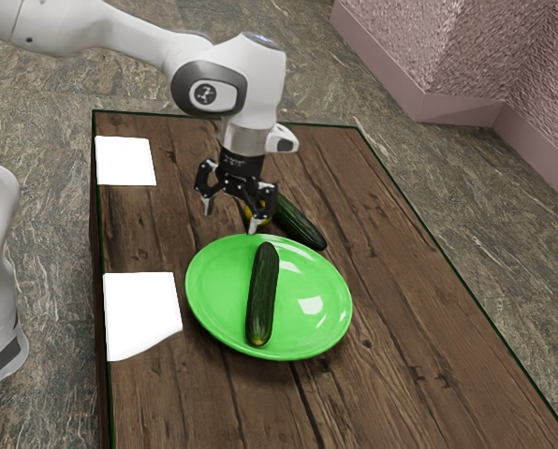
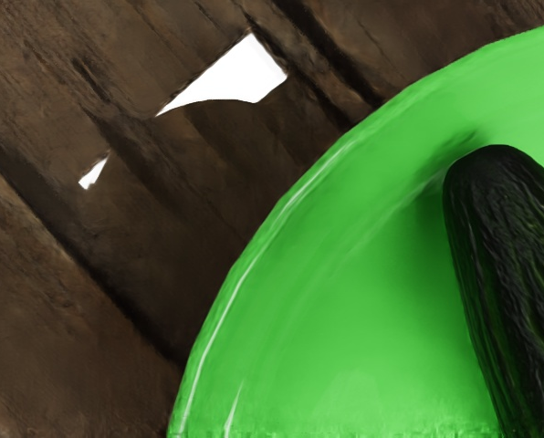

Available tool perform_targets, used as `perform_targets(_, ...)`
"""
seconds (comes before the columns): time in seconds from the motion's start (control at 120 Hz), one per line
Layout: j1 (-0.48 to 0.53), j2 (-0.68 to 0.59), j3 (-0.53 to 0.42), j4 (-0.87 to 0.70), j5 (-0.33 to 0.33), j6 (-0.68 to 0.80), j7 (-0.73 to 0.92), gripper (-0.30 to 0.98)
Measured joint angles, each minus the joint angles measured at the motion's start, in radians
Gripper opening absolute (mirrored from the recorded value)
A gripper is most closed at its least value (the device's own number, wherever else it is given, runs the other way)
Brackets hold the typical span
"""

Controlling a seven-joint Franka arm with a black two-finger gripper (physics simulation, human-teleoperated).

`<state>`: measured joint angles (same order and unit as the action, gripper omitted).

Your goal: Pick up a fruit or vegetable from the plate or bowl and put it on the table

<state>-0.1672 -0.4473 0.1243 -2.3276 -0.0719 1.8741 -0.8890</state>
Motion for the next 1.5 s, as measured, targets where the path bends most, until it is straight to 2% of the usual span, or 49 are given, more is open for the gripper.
perform_targets(0.067, 0.014, -0.007, -0.049, -0.011, -0.017, -0.005, -0.01, 0.69)
perform_targets(0.158, 0.124, -0.006, -0.208, -0.013, -0.064, -0.008, -0.021, 0.69)
perform_targets(0.208, 0.156, 0.004, -0.26, -0.009, -0.086, -0.008, -0.027, 0.69)
perform_targets(0.483, 0.193, 0.076, -0.365, 0.056, -0.126, -0.012, -0.05, 0.69)
perform_targets(0.6, 0.297, 0.093, -0.51, 0.095, -0.148, -0.015, -0.058, 0.69)
perform_targets(0.733, 0.325, 0.15, -0.575, 0.15, -0.162, -0.017, -0.065, 0.69)
perform_targets(0.85, 0.391, 0.17, -0.666, 0.16, -0.178, -0.006, -0.07, 0.69)
perform_targets(1.083, 0.405, 0.239, -0.689, 0.162, -0.204, 0.059, -0.078, 0.69)
perform_targets(1.417, 0.427, 0.287, -0.667, 0.125, -0.209, 0.096, -0.084, 0.68)
perform_targets(1.5, 0.427, 0.309, -0.666, 0.125, -0.209, 0.107, -0.085, 0.6)
